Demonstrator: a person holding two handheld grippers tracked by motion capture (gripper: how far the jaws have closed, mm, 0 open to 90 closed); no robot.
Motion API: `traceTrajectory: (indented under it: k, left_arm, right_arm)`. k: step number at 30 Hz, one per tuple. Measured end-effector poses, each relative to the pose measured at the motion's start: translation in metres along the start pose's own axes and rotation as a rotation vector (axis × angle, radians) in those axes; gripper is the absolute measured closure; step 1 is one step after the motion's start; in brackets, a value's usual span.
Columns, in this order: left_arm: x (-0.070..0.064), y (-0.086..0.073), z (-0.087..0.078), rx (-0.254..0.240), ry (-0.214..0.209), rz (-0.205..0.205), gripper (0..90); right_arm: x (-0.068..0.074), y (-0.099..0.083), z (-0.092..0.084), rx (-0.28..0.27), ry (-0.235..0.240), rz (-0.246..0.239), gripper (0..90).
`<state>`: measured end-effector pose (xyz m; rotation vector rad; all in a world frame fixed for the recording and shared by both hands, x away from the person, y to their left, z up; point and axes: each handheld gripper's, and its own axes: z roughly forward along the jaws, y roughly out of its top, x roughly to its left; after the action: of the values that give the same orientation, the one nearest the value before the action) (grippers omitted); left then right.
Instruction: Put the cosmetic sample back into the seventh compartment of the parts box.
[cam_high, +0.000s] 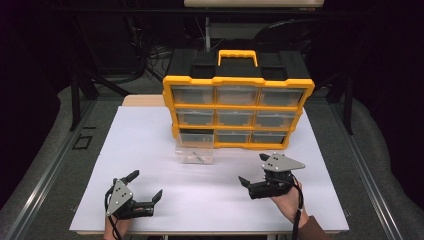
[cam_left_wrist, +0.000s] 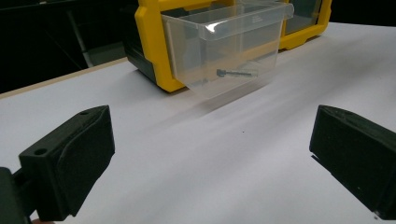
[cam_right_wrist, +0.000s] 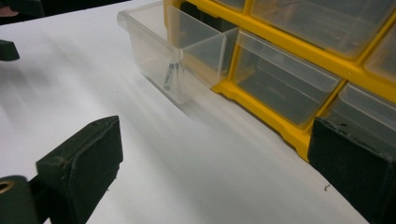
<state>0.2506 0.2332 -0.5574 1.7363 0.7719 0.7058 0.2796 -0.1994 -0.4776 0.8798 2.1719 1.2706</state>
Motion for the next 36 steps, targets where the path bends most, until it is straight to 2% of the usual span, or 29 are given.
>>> traceTrajectory:
  k: [5, 11, 26, 32, 36]
  left_arm:
    - [0.0, 0.0, 0.0, 0.0, 0.001, -0.001, 0.1]
    - [0.0, 0.0, 0.0, 0.001, 0.001, -0.001, 0.2]
    - [0.0, 0.0, 0.001, 0.008, 0.001, 0.003, 0.2]
    - [0.0, 0.0, 0.001, 0.009, 0.003, 0.003, 0.2]
    - [0.0, 0.0, 0.001, 0.009, 0.003, 0.001, 0.2]
  right_arm:
    - [-0.001, -0.012, -0.008, -0.023, -0.02, 0.01, 2.8]
    - [-0.001, -0.026, -0.016, -0.047, -0.053, 0.0, 2.5]
    - [0.001, -0.069, -0.031, -0.039, -0.115, -0.011, 2.4]
    - [0.005, -0.084, -0.038, -0.048, -0.145, 0.001, 1.9]
    - [0.005, -0.09, -0.039, -0.037, -0.143, 0.017, 0.0]
